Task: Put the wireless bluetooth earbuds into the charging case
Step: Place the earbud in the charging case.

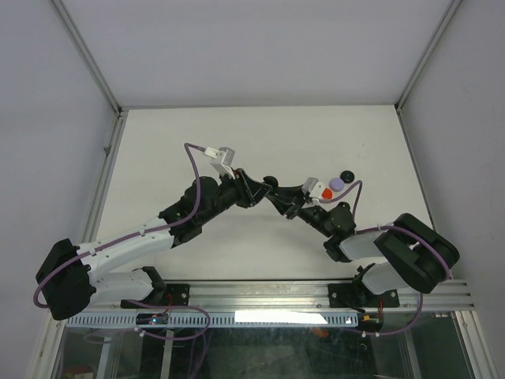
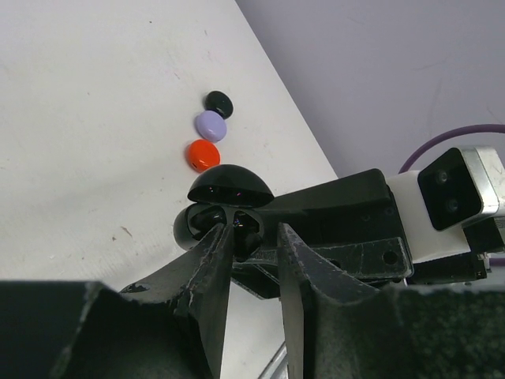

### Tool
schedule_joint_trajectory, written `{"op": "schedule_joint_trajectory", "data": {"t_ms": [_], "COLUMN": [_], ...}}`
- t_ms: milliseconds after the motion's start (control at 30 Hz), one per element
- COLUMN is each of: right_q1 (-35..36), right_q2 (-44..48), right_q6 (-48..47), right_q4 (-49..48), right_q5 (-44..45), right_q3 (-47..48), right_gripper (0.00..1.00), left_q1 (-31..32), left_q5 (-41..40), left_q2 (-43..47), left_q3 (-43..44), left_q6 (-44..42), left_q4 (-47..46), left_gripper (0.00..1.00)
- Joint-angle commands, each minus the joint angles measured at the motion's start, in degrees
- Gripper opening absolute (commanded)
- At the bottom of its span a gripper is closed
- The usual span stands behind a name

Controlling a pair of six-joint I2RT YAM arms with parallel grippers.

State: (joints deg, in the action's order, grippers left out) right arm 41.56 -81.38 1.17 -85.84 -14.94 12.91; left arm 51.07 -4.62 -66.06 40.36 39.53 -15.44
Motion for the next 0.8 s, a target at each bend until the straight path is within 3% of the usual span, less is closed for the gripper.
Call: {"op": "schedule_joint_trajectory", "data": {"t_ms": [0,467,767], "right_q1": [0.2,0.2,0.2], "right_q2": [1.1,0.4,0.4], "right_q6": [-0.4,-0.3,-0.1], "right_q4": [-8.1,-8.1,-8.1], "right_q5": [0.9,1.0,0.8], "right_q3": [0.6,0.8,0.7], "right_gripper": [0.00,0.00,0.00], "left_q1": [0.3,0.9,1.8], "left_q5": [-1.2,8.5,8.1], "left_q2": [1.4,1.2,0.9], "left_q3": [-0.8,1.1,3.5], "left_q6": [0.7,0.8,-2.5], "left_q4": [2.5,2.3,2.3], "left_gripper": [0.32,0.38,0.40]}}
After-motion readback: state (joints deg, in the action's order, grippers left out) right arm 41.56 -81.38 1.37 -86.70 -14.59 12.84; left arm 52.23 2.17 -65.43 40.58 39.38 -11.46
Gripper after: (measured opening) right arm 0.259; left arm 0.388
